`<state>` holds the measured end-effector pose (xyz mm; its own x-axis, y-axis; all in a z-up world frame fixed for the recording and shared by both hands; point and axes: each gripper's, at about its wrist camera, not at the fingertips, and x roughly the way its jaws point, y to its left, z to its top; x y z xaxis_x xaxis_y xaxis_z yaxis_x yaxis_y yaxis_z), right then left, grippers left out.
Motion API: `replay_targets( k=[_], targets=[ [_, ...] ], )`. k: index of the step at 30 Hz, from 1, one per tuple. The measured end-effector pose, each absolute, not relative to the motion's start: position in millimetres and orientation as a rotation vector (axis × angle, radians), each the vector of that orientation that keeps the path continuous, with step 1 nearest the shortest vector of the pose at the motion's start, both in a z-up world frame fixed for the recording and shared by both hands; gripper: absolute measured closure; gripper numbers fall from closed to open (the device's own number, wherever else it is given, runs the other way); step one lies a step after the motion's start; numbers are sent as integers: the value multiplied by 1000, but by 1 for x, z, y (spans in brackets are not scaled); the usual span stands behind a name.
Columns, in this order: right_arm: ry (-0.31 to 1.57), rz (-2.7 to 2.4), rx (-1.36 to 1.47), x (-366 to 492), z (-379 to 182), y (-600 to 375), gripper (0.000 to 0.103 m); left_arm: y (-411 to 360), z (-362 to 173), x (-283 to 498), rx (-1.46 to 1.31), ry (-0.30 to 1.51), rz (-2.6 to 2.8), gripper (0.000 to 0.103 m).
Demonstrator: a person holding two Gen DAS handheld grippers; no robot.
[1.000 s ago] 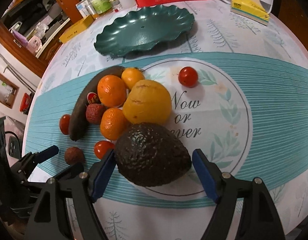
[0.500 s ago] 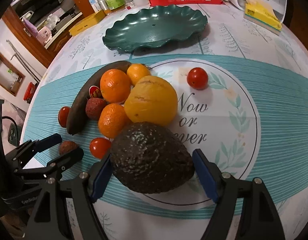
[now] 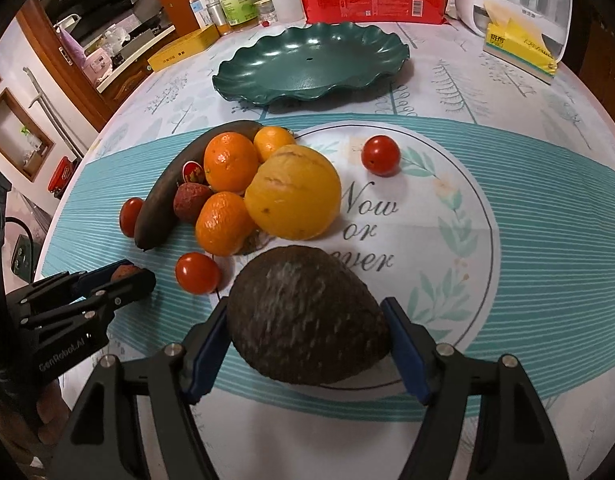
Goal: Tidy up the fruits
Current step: 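Close the left gripper on a brown lychee while the right gripper lifts the avocado, then carry lychee and avocado onto the green plate and open both grippers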
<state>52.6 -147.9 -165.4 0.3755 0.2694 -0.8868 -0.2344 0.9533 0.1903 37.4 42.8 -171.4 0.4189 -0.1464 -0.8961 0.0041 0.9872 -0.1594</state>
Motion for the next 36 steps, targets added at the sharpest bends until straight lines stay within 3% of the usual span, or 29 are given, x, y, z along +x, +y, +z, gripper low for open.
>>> replay_targets(
  k=[22,30,36],
  targets=[
    [983,557,17,85,-56,-195,32,-17,-32,66,-124,1020,6,73],
    [902,594,-26,161,6,-187,32,-10,27,132,-84,981,37,73],
    [925,547,-12,235,5,-165,32,8,29,206,-77,971,15,72]
  ],
)
